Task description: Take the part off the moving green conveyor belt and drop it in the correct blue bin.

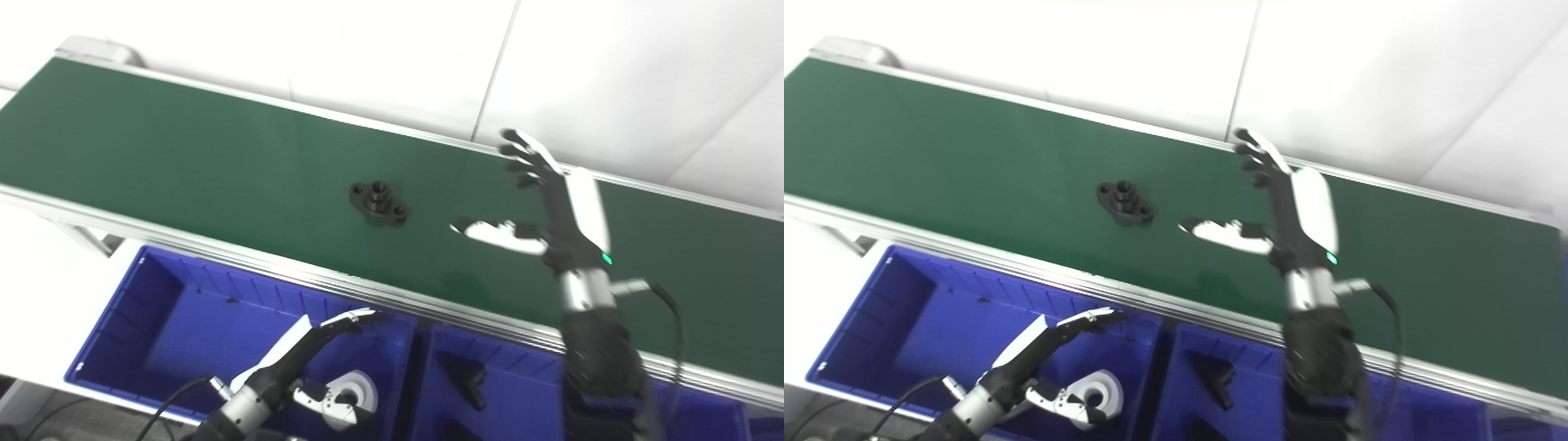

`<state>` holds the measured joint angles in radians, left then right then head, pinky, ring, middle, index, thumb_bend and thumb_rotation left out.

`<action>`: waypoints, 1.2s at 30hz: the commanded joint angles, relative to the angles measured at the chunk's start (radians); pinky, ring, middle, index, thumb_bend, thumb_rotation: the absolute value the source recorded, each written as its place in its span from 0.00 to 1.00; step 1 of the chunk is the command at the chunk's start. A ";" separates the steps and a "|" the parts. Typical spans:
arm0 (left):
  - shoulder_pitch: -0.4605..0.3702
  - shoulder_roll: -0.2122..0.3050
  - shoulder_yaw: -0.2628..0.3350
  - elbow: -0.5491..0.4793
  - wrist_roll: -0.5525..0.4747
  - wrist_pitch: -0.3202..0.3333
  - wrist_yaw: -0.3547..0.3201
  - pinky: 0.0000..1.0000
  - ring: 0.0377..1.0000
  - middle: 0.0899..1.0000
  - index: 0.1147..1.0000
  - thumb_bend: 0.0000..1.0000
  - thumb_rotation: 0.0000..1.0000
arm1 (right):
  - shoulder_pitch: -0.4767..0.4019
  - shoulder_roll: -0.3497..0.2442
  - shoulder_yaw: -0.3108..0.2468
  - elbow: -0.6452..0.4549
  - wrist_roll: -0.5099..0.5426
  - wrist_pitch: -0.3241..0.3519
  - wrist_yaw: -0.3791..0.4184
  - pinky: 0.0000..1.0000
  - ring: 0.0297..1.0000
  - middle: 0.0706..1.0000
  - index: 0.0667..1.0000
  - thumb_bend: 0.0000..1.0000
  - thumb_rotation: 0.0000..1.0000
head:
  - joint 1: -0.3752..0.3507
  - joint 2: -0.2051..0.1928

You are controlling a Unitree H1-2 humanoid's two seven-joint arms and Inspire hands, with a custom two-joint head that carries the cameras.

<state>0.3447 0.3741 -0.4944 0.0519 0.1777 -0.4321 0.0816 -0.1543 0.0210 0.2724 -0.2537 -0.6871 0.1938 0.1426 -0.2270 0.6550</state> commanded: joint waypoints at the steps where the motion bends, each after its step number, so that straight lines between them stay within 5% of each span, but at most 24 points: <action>1: -0.016 0.016 -0.004 -0.011 -0.031 -0.038 0.004 0.85 0.87 0.88 0.81 0.93 0.27 | -0.050 0.021 0.010 0.024 -0.014 0.018 -0.023 0.62 0.71 0.78 0.83 0.88 0.40 | -0.026 0.000; 9: -0.034 0.018 0.017 0.013 -0.099 -0.038 -0.036 0.99 0.92 0.90 0.83 0.91 0.32 | -0.169 0.044 0.034 0.216 -0.049 0.029 -0.057 0.62 0.74 0.82 0.85 0.88 0.38 | -0.086 0.005; 21: -0.043 0.011 0.033 0.025 -0.093 -0.038 -0.058 0.99 0.92 0.90 0.84 0.88 0.38 | -0.266 0.001 0.102 0.381 -0.110 0.034 -0.071 0.69 0.77 0.81 0.82 0.87 0.36 | -0.089 0.007; 36: -0.027 -0.002 0.025 -0.003 -0.070 -0.038 -0.039 0.97 0.91 0.89 0.83 0.86 0.41 | -0.250 -0.050 0.197 0.466 -0.139 0.030 -0.049 0.71 0.78 0.80 0.80 0.89 0.31 | -0.054 0.028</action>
<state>0.3134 0.3693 -0.4697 0.0818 0.0962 -0.4327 0.0206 -0.3903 -0.0268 0.4633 0.2193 -0.8129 0.2297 0.1149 -0.2823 0.6841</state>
